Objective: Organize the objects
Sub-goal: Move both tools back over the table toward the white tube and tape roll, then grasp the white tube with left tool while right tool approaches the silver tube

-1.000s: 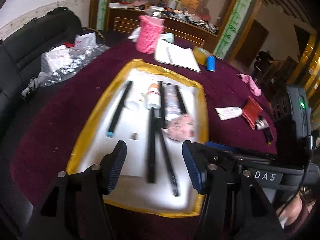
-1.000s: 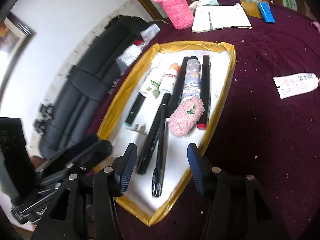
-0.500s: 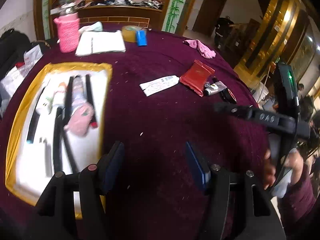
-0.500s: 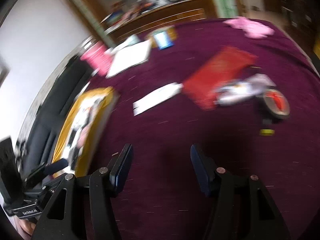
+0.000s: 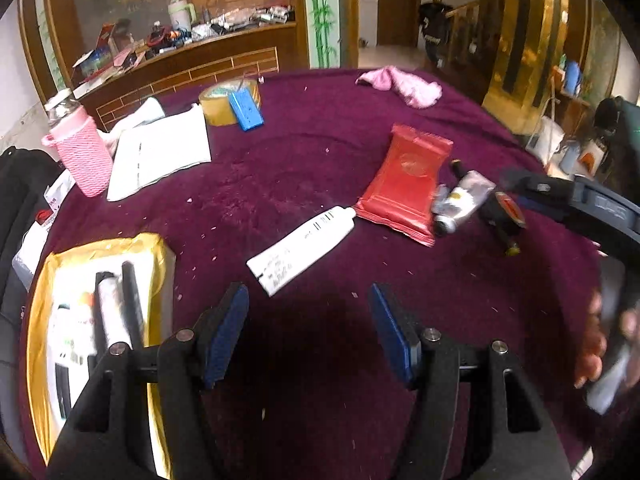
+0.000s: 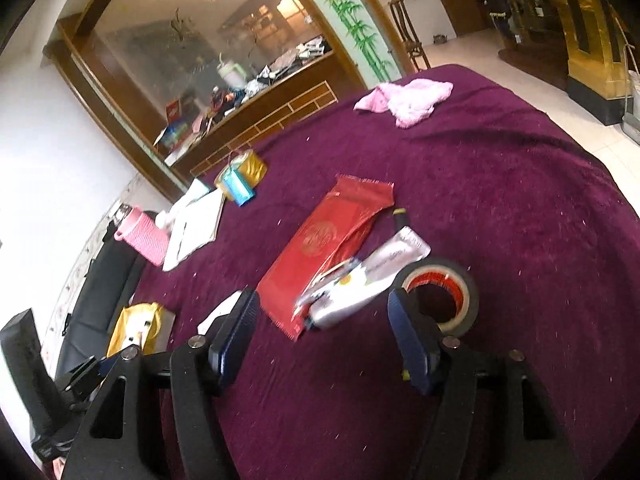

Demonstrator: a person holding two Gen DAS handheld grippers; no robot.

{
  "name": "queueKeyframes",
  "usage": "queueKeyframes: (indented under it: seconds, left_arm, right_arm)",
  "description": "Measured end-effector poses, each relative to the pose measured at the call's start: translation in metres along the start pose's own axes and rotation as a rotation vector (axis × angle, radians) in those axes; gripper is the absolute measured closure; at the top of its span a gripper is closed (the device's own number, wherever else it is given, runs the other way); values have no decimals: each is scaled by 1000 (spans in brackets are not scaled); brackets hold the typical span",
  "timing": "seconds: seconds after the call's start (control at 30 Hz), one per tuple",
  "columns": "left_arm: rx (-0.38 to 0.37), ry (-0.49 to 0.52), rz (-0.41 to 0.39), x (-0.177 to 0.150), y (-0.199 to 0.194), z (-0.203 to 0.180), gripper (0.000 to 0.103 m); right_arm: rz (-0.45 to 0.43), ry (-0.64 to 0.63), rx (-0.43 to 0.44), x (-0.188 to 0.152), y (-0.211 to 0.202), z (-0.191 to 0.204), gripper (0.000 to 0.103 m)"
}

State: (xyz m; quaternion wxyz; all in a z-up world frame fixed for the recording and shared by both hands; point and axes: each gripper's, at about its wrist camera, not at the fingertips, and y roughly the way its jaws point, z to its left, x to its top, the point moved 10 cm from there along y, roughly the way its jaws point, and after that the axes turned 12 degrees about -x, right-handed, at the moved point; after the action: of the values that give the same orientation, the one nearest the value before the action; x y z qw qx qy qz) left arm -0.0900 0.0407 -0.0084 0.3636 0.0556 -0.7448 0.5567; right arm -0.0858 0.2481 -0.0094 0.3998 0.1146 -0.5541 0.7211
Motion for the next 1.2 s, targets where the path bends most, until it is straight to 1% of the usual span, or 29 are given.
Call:
queueKeyframes:
  seconds: [0.1,0.2,0.27,0.33,0.37,0.43,0.47,0.53,0.63,0.7,0.77,0.83,0.87,0.93,1.03,1.2]
  left_arm:
    - [17,-3,25,6,24,8,41]
    - [15,14,42,14,48,14,41]
    - [4,39,57,17,61,15,41]
    - [12,60,69,19,73,17,41]
    - [2,60,75,21,80,18,41]
    - [-13,53,93,21,92,18,40]
    - [-25,49,79,24,94,17,40]
    - [-40,38,79,28,98,16,39]
    - [-34,24,79,28,99,14,39]
    - [-42,20,80,25,96,11,42]
    - [-57,13,77,20,92,9,59]
    - [-57,23,80,16,88,6,69]
    - [-53,25,84,13,86,5,71]
    - [-41,32,87,7,81,2,71]
    - [-44,30,86,-2,72,-4,71]
    - [-51,8,66,-22,44,-16,72]
  right_arm:
    - [-28,13,15,3,0,-9,42]
    - [-46,28,20,5,0,-18,42]
    - [-40,56,31,6,2,-25,41]
    - [-15,87,49,5,6,-28,41]
    - [-5,94,61,5,7,-30,41]
    - [-2,89,58,4,8,-29,41]
    - [-4,81,59,4,7,-28,41]
    - [-10,72,56,4,6,-26,41]
    - [-15,69,44,4,6,-28,41]
    - [-12,70,36,3,7,-29,41]
    - [-7,71,30,2,10,-30,41]
    - [-3,70,22,1,12,-31,41]
    - [0,68,16,0,13,-31,41]
    - [8,67,8,-2,16,-32,41]
    - [14,68,0,-3,19,-34,41]
    - [10,65,-15,-3,20,-37,41]
